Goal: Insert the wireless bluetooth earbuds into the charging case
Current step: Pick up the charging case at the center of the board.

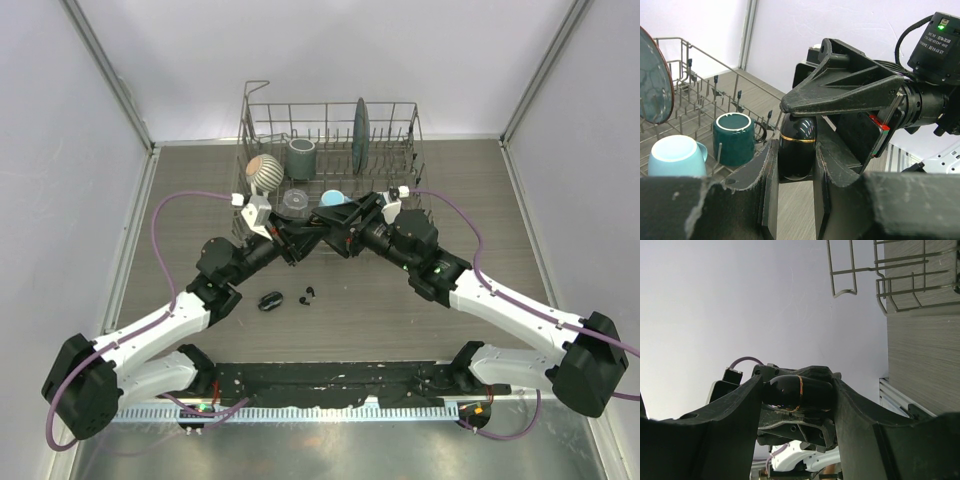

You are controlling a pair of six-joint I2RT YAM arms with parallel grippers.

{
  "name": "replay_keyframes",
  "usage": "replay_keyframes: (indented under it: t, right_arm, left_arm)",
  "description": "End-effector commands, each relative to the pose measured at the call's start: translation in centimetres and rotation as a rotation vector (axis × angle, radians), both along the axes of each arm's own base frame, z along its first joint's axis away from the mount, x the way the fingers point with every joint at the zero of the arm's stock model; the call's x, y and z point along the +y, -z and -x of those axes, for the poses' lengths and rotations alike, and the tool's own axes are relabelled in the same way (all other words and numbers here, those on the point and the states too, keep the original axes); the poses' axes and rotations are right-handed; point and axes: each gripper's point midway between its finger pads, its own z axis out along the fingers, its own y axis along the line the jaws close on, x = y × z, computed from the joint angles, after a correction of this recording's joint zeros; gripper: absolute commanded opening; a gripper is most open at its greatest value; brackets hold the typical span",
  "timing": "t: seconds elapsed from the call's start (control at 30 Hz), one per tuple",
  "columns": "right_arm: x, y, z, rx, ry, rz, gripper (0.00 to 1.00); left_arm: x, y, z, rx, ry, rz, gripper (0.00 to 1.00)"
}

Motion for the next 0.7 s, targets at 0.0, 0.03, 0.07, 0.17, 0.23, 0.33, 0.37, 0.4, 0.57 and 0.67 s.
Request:
replay_keyframes:
  t: [0.0, 0.03, 0.07, 0.17, 0.23, 0.33, 0.37, 0.4, 0.57, 0.67]
  right_arm:
    - [0.26, -1.63, 0.16, -0.036, -0.013, -0.029, 0.01]
    - [0.32, -1.54, 0.14, -0.036, -0.014, -0.027, 0.01]
    - [0.32, -1.54, 0.14, -0.036, -0.015, -0.027, 0.01]
    - [0.35, -1.67, 0.11, -0.039, -0.014, -0.030, 0.01]
    - [0.35, -1.67, 0.11, -0.039, -0.014, -0.030, 0.01]
    - [0.31, -1.82, 0.04, -0.043, -0.010, -0.034, 0.01]
    - [0.25, -1.86, 0.06, -0.045, -0.008, -0.034, 0.01]
    - [0.26, -1.80, 0.01, -0.043, -0.007, -0.034, 0.01]
    - [0.20, -1.94, -0.09, -0.047, -0.002, -0.034, 0.01]
    - [0.35, -2.08, 0.00, -0.051, -0.010, -0.033, 0.01]
  left_arm:
    - [0.46, -3.03, -0.21, -0.061, -0.020, 0.072, 0.25]
    - [0.49, -3.05, -0.22, -0.061, -0.022, 0.073, 0.25]
    - [0.51, -3.05, -0.23, -0.060, -0.021, 0.073, 0.26]
    - [0.47, -3.06, -0.14, -0.059, -0.018, 0.074, 0.31]
    - [0.46, -3.13, -0.12, -0.061, -0.016, 0.074, 0.34]
    - [0.40, -2.96, -0.10, -0.057, -0.013, 0.071, 0.38]
    - [0.35, -2.91, -0.02, -0.058, -0.008, 0.068, 0.39]
    - [0.32, -2.86, -0.04, -0.056, -0.007, 0.068, 0.34]
    - [0.25, -2.72, 0.00, -0.052, -0.003, 0.065, 0.33]
    - [0.11, -2.70, -0.02, -0.050, 0.003, 0.059, 0.29]
